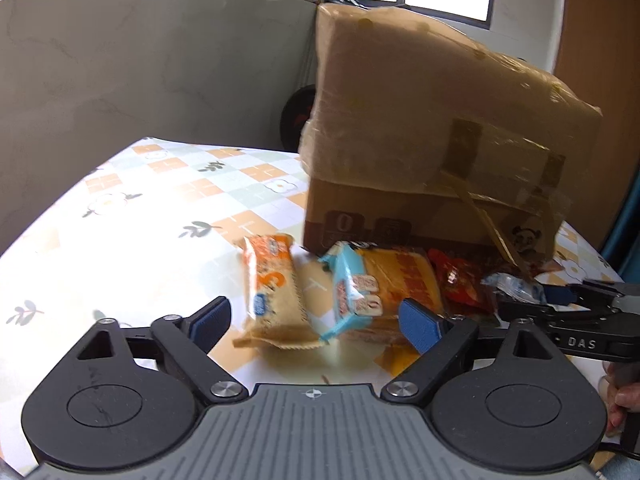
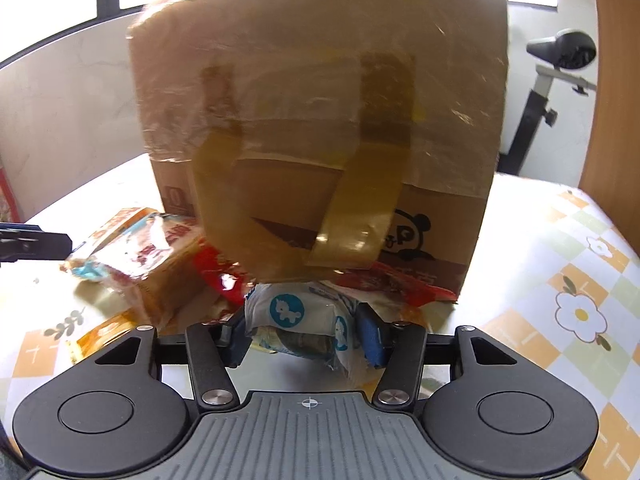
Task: Organize snacks
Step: 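Grasp the small yellow packet with the left tool while the right tool grasps the white-blue packet, then lift the yellow and white-blue packets and carry both over the lined box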
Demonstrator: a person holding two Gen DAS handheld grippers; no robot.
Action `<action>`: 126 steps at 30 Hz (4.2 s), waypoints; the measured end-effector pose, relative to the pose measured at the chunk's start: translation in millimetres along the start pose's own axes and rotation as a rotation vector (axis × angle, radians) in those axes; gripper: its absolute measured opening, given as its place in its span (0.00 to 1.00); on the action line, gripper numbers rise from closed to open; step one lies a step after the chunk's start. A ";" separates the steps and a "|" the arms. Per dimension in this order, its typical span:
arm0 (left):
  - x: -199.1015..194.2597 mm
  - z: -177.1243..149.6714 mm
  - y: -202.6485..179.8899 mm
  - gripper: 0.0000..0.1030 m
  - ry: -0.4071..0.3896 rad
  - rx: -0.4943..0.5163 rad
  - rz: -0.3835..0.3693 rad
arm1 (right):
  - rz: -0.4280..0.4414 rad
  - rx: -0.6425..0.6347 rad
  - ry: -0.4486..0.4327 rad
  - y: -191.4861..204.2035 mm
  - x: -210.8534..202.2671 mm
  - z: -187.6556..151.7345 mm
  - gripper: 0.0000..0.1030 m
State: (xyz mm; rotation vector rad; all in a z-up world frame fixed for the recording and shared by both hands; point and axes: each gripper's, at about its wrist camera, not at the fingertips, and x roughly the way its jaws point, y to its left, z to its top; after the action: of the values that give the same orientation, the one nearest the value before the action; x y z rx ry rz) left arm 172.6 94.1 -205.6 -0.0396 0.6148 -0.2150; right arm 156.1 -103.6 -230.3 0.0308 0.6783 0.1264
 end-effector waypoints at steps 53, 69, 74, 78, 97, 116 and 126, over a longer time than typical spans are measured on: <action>-2.4 -28.1 -39.2 0.35 -0.070 0.036 -0.057 | 0.036 0.004 -0.026 -6.7 -5.4 -0.6 0.46; -1.6 -31.5 -40.0 0.24 -0.030 0.049 -0.049 | 0.033 -0.022 -0.031 -3.7 -9.4 -1.2 0.44; 2.9 -32.7 -41.4 0.40 -0.002 0.058 -0.049 | 0.033 -0.022 -0.029 -3.3 -9.3 -0.8 0.44; 6.3 -36.4 -43.2 0.58 0.026 0.070 -0.058 | 0.038 -0.019 -0.030 -4.1 -9.1 -0.9 0.44; 27.9 -38.3 -44.0 0.33 0.060 0.141 0.007 | 0.050 -0.016 -0.027 -5.6 -8.9 -0.5 0.44; -19.2 -25.6 -45.7 0.32 -0.021 0.090 -0.094 | 0.070 -0.022 -0.003 -4.3 -61.5 -2.9 0.37; -59.3 18.4 -51.0 0.32 -0.195 0.103 -0.112 | 0.123 -0.012 -0.172 -8.2 -120.2 38.0 0.36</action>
State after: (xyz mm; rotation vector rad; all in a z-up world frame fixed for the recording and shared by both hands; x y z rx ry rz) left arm 126.5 56.3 -151.8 0.0048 0.4065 -0.3471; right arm 88.1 -126.5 -126.3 0.0713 0.5038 0.2430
